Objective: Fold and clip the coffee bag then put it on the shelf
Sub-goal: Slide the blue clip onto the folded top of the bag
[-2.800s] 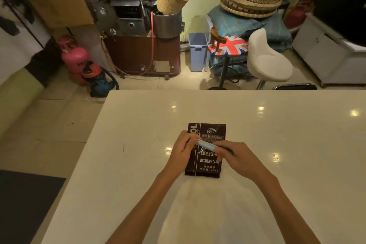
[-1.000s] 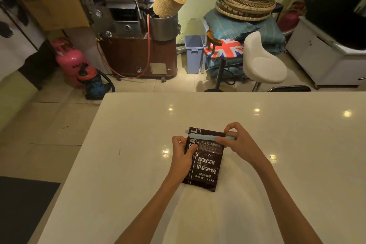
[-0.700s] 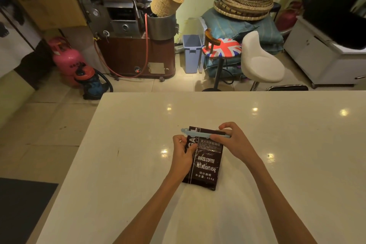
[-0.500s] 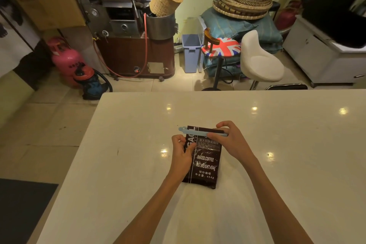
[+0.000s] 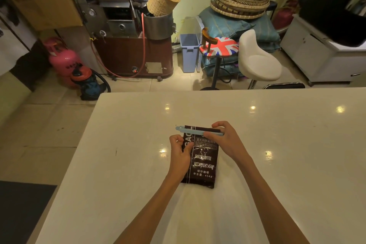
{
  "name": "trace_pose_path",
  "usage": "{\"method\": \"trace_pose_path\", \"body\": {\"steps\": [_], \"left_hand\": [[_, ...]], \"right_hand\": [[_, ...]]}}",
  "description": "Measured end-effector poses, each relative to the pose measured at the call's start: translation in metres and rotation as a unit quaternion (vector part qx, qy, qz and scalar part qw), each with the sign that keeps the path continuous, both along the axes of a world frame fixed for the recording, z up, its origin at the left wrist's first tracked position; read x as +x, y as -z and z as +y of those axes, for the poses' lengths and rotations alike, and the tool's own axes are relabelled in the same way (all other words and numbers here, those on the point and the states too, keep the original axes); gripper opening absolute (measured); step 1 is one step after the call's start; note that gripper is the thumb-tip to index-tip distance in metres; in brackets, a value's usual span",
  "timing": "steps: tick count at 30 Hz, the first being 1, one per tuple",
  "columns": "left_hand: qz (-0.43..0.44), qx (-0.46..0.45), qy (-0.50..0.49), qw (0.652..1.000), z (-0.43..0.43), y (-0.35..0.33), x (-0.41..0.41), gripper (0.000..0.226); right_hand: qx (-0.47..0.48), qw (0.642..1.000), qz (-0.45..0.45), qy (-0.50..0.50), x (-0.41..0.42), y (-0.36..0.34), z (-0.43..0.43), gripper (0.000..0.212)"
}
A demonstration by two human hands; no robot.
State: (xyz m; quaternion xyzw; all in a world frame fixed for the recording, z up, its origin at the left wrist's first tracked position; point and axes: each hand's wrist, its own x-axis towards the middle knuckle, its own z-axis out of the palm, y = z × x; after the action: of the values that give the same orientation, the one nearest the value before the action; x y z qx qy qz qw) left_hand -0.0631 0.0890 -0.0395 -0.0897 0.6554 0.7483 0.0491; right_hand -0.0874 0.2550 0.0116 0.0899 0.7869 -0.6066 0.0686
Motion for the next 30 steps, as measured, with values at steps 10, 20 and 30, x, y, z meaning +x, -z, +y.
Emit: {"method": "trace_pose_path", "body": {"steps": [10, 20, 30], "left_hand": [[-0.016, 0.015, 0.029, 0.999, -0.011, -0.013, 0.001, 0.039], [-0.072, 0.133, -0.014, 0.988, -0.018, -0.024, -0.028, 0.021], [-0.080, 0.138, -0.062, 0.985, -0.013, -0.024, -0.027, 0.014]], "right_hand": [[-0.007, 1.000, 0.012, -0.006, -0.006, 0.007, 0.003, 0.044], [-0.011, 0.999, 0.011, -0.028, -0.014, 0.007, 0.000, 0.044], [-0.017, 0.999, 0.016, -0.031, -0.014, 0.010, -0.001, 0.042]]}}
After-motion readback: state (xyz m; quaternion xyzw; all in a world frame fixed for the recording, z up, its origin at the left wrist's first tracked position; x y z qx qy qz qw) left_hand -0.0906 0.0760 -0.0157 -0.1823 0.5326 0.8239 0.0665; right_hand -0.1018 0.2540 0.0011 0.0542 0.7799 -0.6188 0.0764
